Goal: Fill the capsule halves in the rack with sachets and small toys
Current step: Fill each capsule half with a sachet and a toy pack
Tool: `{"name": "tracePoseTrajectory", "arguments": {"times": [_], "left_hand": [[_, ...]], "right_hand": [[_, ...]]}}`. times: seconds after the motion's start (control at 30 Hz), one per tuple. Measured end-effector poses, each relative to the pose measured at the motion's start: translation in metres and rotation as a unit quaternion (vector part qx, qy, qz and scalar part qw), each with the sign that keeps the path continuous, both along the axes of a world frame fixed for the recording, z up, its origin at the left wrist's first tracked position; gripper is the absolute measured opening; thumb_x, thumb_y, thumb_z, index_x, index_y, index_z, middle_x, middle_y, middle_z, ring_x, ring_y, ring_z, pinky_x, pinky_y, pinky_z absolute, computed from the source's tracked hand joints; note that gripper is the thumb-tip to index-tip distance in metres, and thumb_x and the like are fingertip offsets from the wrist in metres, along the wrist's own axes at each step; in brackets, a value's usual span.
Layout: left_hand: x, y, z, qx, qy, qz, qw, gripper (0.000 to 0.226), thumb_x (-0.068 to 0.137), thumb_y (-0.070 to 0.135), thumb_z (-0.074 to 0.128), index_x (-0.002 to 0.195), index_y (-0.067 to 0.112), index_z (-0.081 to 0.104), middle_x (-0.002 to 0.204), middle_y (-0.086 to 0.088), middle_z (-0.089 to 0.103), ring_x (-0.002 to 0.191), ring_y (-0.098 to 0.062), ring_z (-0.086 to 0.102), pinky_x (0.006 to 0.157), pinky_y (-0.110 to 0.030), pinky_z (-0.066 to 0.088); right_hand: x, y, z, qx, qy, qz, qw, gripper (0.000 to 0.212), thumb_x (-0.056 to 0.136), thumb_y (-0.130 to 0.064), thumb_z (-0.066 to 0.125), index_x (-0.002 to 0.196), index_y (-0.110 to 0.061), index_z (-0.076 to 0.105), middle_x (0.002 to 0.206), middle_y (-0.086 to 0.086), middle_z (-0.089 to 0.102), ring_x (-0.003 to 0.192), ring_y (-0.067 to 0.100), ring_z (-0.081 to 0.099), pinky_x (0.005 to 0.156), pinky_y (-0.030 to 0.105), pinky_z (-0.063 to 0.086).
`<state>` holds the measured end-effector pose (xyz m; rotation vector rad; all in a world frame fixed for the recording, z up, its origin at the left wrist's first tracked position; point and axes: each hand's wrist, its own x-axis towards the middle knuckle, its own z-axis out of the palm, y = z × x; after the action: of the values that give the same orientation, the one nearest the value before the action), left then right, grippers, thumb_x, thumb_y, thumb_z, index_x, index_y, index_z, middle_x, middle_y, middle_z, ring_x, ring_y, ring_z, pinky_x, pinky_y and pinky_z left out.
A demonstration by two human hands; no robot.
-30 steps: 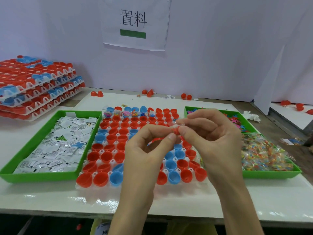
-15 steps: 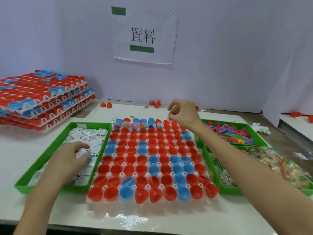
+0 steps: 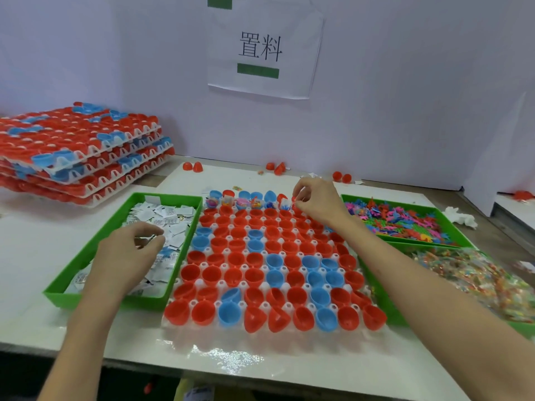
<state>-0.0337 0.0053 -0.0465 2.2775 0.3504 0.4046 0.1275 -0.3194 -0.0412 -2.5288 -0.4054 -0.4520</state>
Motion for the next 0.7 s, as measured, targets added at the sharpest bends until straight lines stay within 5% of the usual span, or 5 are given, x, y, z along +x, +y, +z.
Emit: {"name": "tracePoseTrajectory", "arguments": {"times": [0.3,0.57,0.7], "left_hand": [[0.0003,-0.0004,-0.0012,0.004,-0.001,-0.005,1.0,0.009,0.092,0.017,0.067,0.097,0.024,0.069,0.105,-0.004,0.069,0.095,-0.019,0.061,0.081,-0.034,0.044],[-0.0003,-0.0017,-0.0022,0.006,-0.004,-0.005,1.0,0.01,0.089,0.014,0.069,0.094,0.023,0.07,0.1,-0.005,0.072,0.095,-0.02,0.062,0.083,-0.033,0.044],[-0.0013,-0.0024,-0.0013,0.008,-0.009,-0.006,1.0,0.01,0.09,0.014,0.069,0.095,0.023,0.07,0.101,-0.004,0.071,0.095,-0.019,0.061,0.084,-0.033,0.045]], "right_hand": [[-0.0011,-0.0028,-0.0028,0.014,0.029,0.007,0.999,0.018,0.081,-0.005,0.073,0.09,-0.021,0.071,0.088,-0.002,0.074,0.08,0.003,0.067,0.077,0.021,0.055],[0.0022,-0.0047,-0.0075,-0.019,0.057,0.019,0.998,0.015,0.09,-0.01,0.069,0.1,-0.022,0.07,0.107,0.002,0.073,0.087,0.007,0.063,0.068,0.007,0.041],[0.0015,-0.0076,-0.0078,-0.018,0.042,0.03,0.998,0.016,0.09,-0.011,0.07,0.103,-0.02,0.072,0.104,0.001,0.073,0.087,0.006,0.064,0.077,0.015,0.05]]}}
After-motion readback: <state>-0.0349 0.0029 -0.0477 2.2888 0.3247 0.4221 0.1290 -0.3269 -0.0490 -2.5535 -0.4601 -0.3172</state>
